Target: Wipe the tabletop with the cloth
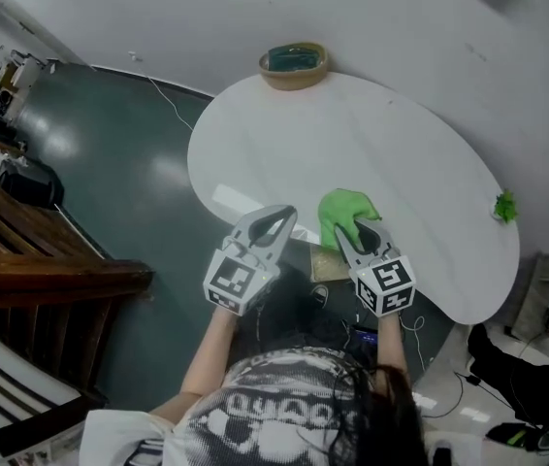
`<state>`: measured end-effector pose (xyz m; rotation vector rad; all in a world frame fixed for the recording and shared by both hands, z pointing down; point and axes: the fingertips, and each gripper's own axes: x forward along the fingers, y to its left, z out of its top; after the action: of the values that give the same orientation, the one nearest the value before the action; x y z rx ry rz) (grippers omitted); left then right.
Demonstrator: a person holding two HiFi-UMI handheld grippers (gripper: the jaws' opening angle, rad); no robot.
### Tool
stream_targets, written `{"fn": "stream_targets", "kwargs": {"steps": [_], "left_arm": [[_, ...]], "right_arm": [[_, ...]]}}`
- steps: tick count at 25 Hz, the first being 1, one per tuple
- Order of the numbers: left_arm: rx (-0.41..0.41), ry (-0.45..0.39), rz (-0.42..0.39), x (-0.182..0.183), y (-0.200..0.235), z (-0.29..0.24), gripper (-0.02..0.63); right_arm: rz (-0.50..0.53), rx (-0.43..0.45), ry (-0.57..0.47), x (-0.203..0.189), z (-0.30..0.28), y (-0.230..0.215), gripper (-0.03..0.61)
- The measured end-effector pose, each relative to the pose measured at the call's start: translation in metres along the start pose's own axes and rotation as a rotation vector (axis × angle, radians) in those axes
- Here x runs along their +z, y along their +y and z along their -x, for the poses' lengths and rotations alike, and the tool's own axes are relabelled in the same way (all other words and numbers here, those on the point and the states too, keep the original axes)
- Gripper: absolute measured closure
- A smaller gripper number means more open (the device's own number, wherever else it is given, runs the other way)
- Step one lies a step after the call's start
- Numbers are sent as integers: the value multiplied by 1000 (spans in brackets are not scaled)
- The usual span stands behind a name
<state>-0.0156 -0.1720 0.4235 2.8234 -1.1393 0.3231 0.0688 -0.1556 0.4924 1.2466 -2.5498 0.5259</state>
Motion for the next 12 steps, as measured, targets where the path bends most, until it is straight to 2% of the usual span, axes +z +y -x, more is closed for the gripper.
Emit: {"fn": "stream_targets", "kwargs": {"steps": [5,12], "left_arm": [[-13,12,3,-3,21,-21,604],[-43,35,-8,-7,79,-65,604]], "right_arm": [[15,-21,12,9,-19,-23,485],[121,-82,71,36,-75,-77,485]]}}
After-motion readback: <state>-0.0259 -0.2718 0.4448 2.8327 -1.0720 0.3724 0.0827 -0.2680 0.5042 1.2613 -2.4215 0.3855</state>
